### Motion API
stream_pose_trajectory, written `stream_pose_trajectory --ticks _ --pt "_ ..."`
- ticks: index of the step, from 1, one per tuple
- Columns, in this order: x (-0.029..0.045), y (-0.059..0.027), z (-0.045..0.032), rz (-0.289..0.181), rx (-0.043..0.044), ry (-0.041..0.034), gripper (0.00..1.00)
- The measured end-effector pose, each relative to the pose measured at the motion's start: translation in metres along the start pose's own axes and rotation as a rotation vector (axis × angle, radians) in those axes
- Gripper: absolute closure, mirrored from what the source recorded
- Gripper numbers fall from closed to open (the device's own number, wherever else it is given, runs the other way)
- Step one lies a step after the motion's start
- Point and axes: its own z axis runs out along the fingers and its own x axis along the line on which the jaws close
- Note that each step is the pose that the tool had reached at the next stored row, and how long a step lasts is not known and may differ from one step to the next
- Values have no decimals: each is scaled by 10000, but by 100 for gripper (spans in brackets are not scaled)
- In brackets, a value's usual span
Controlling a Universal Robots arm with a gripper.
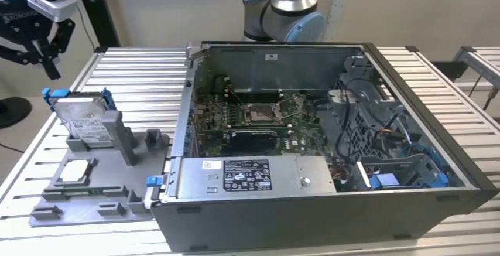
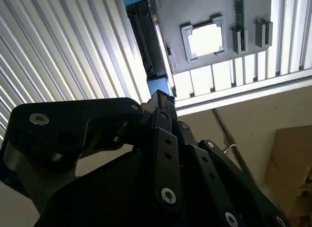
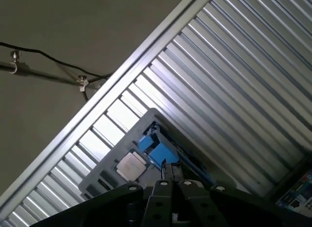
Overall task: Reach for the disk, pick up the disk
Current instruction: 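Pick up the disk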
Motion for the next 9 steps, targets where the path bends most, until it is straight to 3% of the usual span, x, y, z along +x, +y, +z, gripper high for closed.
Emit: stream_pose_trajectory --ticks 9 --pt "0 0 0 -1310 1 50 100"
